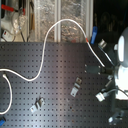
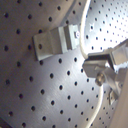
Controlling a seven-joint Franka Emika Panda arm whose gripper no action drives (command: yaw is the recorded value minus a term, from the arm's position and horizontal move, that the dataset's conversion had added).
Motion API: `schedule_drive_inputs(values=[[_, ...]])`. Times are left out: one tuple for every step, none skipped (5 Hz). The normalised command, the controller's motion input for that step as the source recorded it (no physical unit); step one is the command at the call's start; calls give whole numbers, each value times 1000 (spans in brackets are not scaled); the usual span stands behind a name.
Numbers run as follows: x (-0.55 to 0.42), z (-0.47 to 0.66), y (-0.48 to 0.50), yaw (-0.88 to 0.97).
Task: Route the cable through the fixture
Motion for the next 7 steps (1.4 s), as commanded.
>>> schedule_drive_inputs(values=[[263, 155, 145, -340], [0, 0, 3, -20], [-10, 350, 118, -97], [-21, 363, 212, -183], [-22, 223, 106, 23], [-127, 250, 68, 0], [-181, 264, -11, 0]])
